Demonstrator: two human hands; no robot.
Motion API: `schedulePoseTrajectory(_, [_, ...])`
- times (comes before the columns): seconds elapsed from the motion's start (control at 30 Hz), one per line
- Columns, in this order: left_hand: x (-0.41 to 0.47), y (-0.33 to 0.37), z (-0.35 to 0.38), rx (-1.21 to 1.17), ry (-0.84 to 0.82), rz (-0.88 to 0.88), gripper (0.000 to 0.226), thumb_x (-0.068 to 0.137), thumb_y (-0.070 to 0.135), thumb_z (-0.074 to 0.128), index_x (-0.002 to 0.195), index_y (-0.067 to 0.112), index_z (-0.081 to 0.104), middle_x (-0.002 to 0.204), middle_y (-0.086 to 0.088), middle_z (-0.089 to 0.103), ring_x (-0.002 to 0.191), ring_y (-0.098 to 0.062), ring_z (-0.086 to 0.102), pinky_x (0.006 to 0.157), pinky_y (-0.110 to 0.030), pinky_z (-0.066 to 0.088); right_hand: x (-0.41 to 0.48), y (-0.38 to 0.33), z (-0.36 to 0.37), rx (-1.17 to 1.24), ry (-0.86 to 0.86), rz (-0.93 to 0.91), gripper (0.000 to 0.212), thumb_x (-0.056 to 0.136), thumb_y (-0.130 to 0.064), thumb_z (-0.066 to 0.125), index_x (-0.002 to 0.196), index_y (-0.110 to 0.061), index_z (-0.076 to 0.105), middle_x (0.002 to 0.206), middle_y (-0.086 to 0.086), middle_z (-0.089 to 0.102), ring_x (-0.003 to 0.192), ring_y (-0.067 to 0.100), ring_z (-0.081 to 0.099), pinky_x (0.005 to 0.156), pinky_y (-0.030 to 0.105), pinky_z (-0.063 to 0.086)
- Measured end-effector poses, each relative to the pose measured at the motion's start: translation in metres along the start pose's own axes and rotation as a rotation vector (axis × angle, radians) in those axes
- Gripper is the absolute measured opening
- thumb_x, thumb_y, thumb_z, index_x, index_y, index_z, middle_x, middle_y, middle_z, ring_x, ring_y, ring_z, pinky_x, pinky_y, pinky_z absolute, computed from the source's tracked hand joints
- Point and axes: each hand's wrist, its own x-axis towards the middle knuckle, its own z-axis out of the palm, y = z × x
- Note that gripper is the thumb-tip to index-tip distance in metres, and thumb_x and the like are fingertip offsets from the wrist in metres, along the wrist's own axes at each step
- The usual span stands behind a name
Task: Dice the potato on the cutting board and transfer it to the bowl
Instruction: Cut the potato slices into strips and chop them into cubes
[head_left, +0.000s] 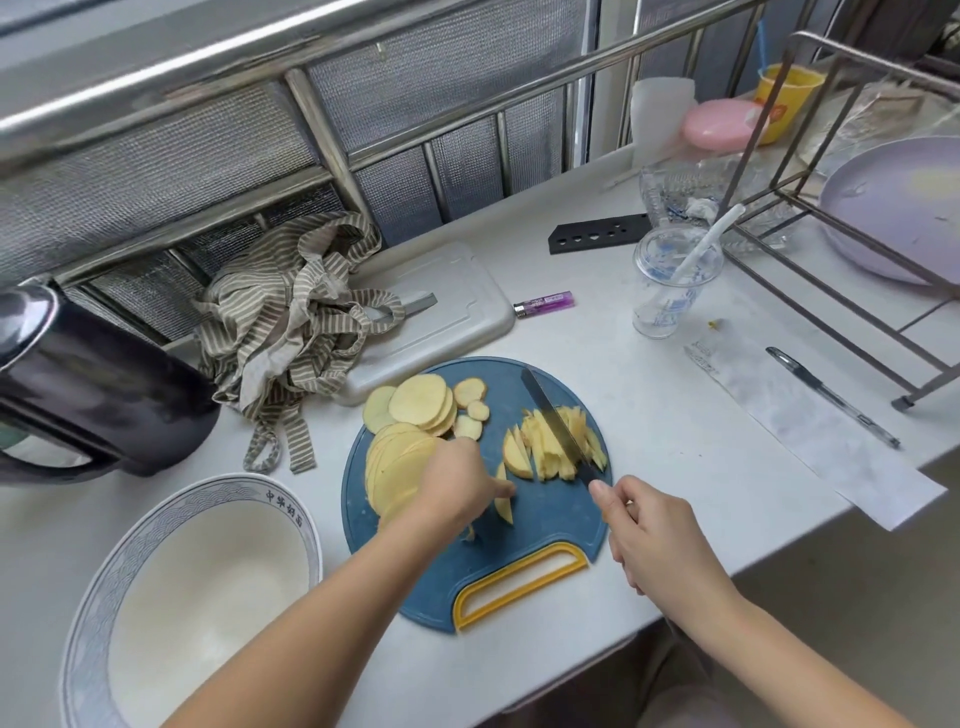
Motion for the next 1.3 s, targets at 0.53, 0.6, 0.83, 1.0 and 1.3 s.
schedulePoseTrajectory(0.53, [0.013, 0.017, -0.016, -0.637, 0.000, -0.106, 0.018, 0.086, 0.018, 0.066, 0.079, 0.009, 0.052, 0.069, -0.012, 0.063, 0.059, -0.023, 0.068, 0.065, -0.034, 0.061, 0.003, -0.009, -0.006, 0.059, 0.027, -0.003, 0.052, 0.084, -0.059, 0.036, 0.070, -0.010, 0.047, 0.051, 0.001, 0.049, 0.039, 0.008, 0.039, 0.047, 0.033, 0.038])
schedulePoseTrajectory(0.6, [0.016, 0.019, -0.013, -0.655, -0.025, -0.131, 0.019, 0.086, 0.016, 0.069, 0.082, 0.008, 0.052, 0.076, -0.013, 0.062, 0.057, -0.021, 0.065, 0.064, -0.033, 0.061, 0.005, -0.009, -0.007, 0.063, 0.028, -0.010, 0.054, 0.084, -0.060, 0.036, 0.070, -0.009, 0.047, 0.051, 0.002, 0.049, 0.041, 0.010, 0.039, 0.047, 0.033, 0.037])
schedulePoseTrajectory(0.83, [0.020, 0.010, -0.003, -0.669, -0.019, -0.159, 0.049, 0.076, 0.032, 0.082, 0.104, 0.000, 0.059, 0.087, -0.013, 0.072, 0.067, -0.017, 0.071, 0.065, -0.027, 0.060, 0.008, -0.006, -0.013, 0.073, 0.046, 0.003, 0.054, 0.084, -0.059, 0.037, 0.069, -0.008, 0.044, 0.051, 0.004, 0.050, 0.041, 0.011, 0.040, 0.047, 0.035, 0.038])
schedulePoseTrajectory(1.0, [0.025, 0.020, -0.004, -0.646, 0.042, -0.126, 0.040, 0.080, 0.032, 0.079, 0.098, 0.000, 0.064, 0.082, -0.014, 0.073, 0.073, -0.022, 0.072, 0.079, -0.038, 0.059, 0.009, -0.008, -0.013, 0.062, 0.047, 0.017, 0.054, 0.084, -0.059, 0.037, 0.069, -0.007, 0.044, 0.055, 0.014, 0.053, 0.044, 0.015, 0.041, 0.047, 0.043, 0.042])
schedulePoseTrajectory(1.3, [0.026, 0.026, -0.010, -0.505, 0.007, -0.093, 0.029, 0.080, 0.028, 0.079, 0.090, 0.009, 0.060, 0.084, -0.007, 0.067, 0.073, -0.019, 0.068, 0.083, -0.041, 0.057, 0.012, -0.011, -0.015, 0.053, 0.060, 0.015, 0.053, 0.085, -0.059, 0.037, 0.070, -0.009, 0.045, 0.061, 0.019, 0.054, 0.047, 0.016, 0.040, 0.047, 0.045, 0.041])
